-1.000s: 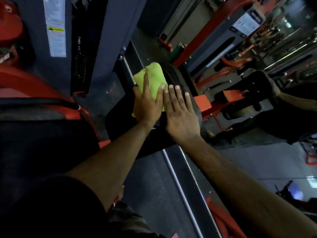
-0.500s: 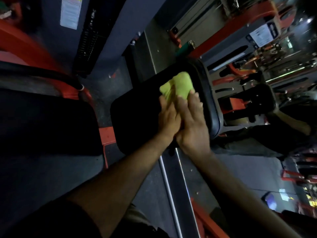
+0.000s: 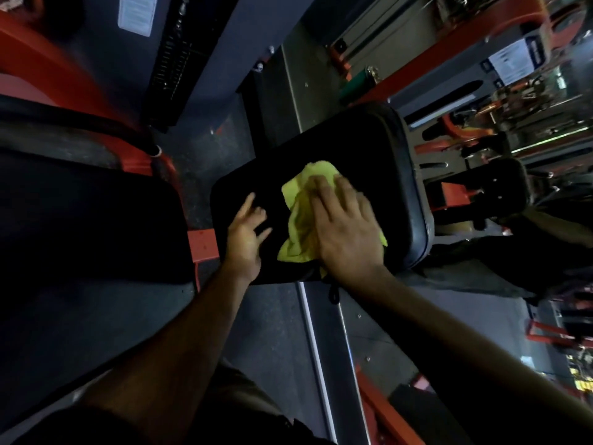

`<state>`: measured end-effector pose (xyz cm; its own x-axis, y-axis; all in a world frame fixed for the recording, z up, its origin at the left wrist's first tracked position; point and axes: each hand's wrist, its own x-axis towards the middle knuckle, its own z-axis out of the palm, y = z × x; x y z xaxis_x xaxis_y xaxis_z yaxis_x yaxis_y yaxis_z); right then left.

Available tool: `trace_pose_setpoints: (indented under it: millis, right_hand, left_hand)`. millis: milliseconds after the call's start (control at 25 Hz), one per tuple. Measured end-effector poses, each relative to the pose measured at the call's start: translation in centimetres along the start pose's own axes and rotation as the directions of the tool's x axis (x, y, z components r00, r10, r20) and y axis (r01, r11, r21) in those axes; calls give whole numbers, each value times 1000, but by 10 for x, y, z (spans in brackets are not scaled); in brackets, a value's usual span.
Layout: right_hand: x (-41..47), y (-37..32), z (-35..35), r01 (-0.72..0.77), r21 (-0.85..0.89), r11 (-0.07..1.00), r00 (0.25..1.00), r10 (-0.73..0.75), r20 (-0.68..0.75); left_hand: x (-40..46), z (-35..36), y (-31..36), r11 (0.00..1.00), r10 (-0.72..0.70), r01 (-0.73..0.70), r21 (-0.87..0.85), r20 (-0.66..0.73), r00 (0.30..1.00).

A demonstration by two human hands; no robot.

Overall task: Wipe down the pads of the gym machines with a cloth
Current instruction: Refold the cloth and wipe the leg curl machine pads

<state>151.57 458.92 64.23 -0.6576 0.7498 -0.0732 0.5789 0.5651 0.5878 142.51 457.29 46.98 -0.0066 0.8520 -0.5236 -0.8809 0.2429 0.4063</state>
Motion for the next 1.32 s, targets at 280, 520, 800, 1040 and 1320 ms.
trace_pose_setpoints:
  millis: [280,520,800,1040,1320]
  right_hand:
    - [96,-18,19,-6,-102,995,990,20,139]
    - [29,13,6,-107,-97,989,994,105,-27]
    - [31,-58,43,219,-122,968,956,-187,227]
    - [57,-21,26,-154,-119,981,988,152,-31]
    - [-9,-39,46,49,-76,996,999,-49,2]
  left_hand:
    - [11,-33,-45,691,254,-157,706,-33,967]
    - [10,-46,-32,669,174,-193,718,101,980]
    - [16,-74,-44,858,86,-61,509,-26,996]
    - [16,-75,-58,735,173,-187,651,87,981]
    - [2,-85,-66,820,207,-205,534,57,977]
